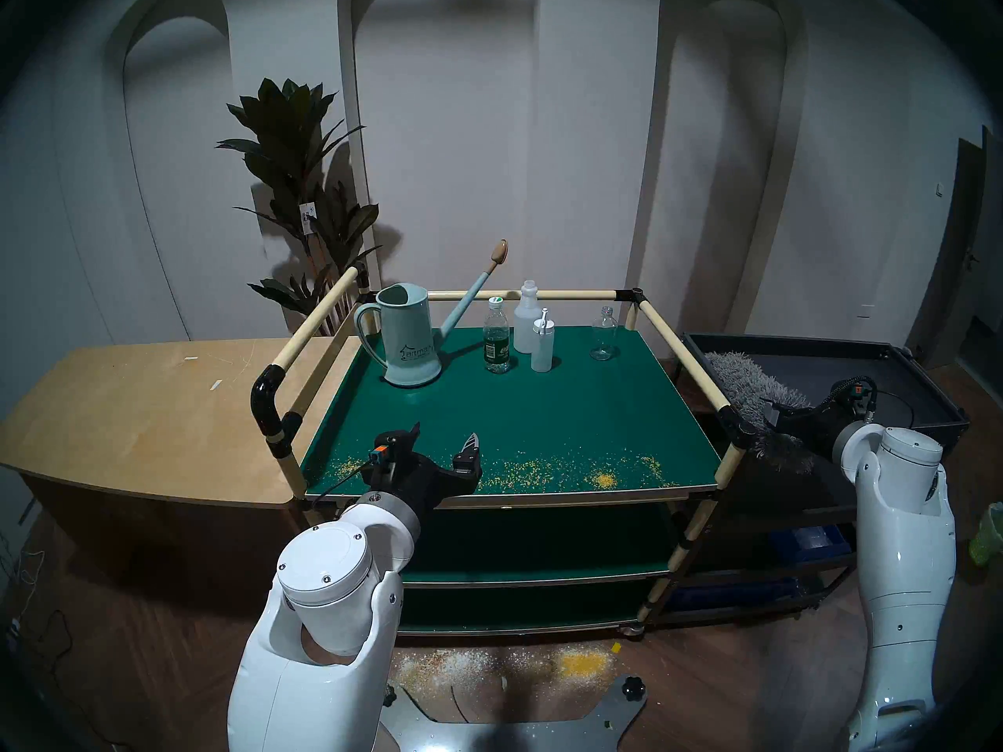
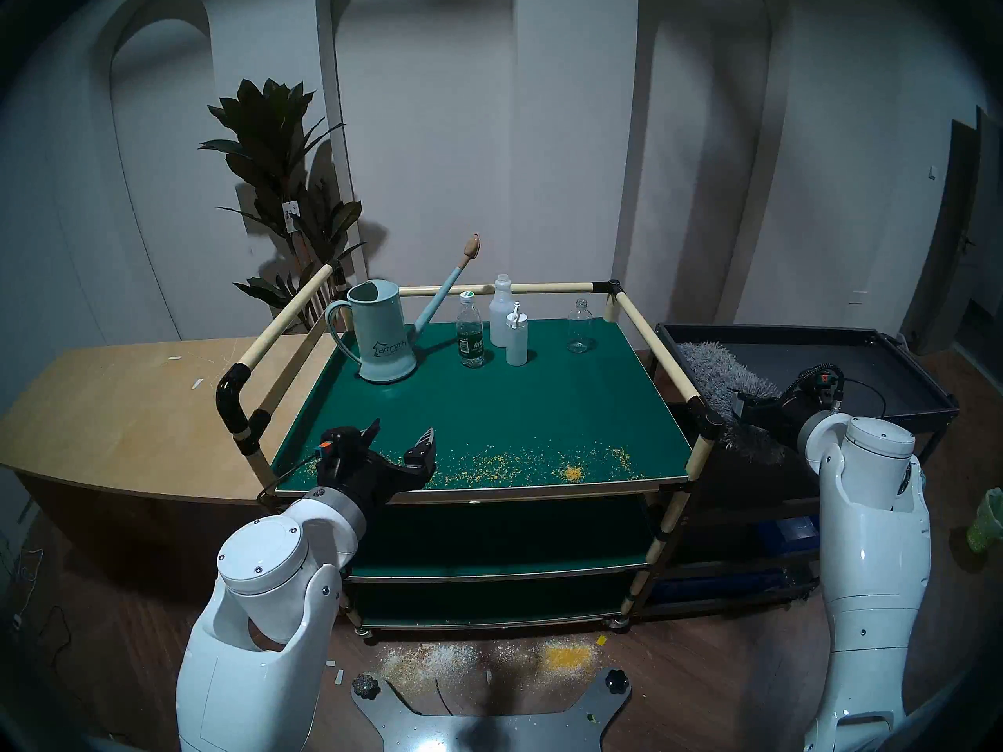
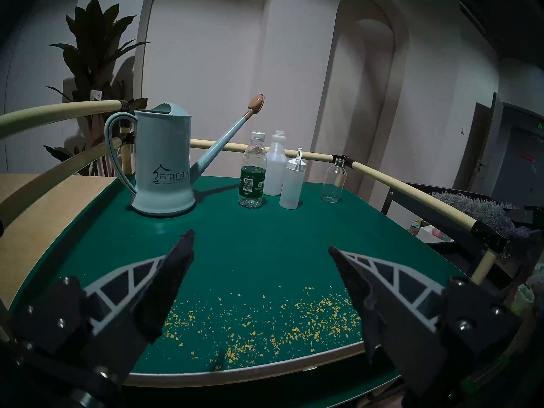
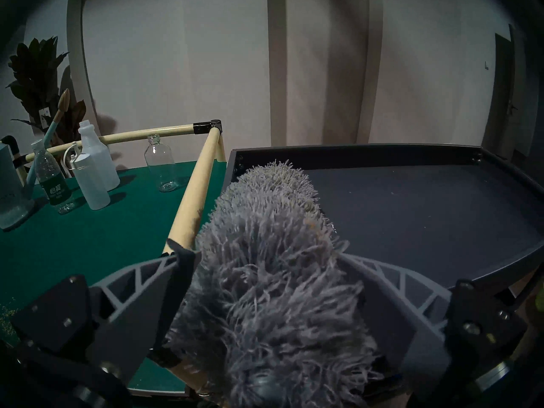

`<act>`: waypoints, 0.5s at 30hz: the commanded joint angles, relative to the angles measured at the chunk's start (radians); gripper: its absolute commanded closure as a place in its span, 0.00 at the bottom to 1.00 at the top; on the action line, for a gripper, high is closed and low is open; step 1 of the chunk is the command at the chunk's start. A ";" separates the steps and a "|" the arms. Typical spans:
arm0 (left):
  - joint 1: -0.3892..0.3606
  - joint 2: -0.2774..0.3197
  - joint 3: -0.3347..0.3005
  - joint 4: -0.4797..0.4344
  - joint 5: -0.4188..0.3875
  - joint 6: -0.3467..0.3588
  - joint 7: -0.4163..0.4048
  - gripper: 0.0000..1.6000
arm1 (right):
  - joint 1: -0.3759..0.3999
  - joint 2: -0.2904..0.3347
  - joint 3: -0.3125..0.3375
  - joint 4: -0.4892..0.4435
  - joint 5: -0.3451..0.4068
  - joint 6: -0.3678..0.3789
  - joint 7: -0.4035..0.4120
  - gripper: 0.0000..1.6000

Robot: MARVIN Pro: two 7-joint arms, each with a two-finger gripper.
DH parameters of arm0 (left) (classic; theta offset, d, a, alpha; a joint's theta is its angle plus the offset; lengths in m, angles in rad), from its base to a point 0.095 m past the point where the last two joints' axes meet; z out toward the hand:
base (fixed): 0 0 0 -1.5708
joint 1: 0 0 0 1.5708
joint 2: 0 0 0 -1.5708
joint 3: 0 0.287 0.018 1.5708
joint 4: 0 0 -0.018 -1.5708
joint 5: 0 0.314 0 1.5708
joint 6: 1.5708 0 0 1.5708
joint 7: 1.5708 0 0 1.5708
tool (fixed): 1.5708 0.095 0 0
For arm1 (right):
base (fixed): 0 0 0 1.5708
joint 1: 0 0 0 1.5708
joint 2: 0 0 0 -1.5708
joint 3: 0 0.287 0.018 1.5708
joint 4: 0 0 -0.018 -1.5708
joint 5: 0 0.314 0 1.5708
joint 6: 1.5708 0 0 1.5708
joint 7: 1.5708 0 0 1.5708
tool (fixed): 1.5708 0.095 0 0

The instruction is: Dust the shelf with the duster

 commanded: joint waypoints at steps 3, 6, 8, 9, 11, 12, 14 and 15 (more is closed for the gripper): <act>-0.009 -0.005 0.004 -0.011 0.004 -0.015 0.003 0.00 | 0.046 0.000 -0.038 0.055 -0.029 -0.047 -0.029 0.00; -0.007 -0.009 0.006 -0.012 0.009 -0.015 0.009 0.00 | 0.050 0.002 -0.048 0.078 -0.035 -0.050 -0.031 0.00; -0.006 -0.012 0.007 -0.013 0.011 -0.015 0.012 0.00 | 0.052 -0.001 -0.050 0.085 -0.037 -0.052 -0.036 0.00; -0.005 -0.013 0.007 -0.013 0.012 -0.015 0.014 0.00 | 0.053 -0.002 -0.051 0.087 -0.038 -0.054 -0.037 0.00; -0.005 -0.014 0.007 -0.012 0.013 -0.016 0.016 0.00 | 0.058 -0.002 -0.055 0.095 -0.039 -0.048 -0.039 0.00; -0.005 -0.014 0.008 -0.011 0.014 -0.016 0.018 0.00 | 0.061 -0.002 -0.058 0.098 -0.041 -0.047 -0.042 0.00; -0.006 -0.014 0.009 -0.009 0.015 -0.016 0.020 0.00 | 0.066 -0.001 -0.063 0.102 -0.043 -0.031 -0.045 0.00; -0.007 -0.014 0.010 -0.008 0.016 -0.017 0.021 0.00 | 0.070 -0.001 -0.066 0.104 -0.045 -0.018 -0.051 0.00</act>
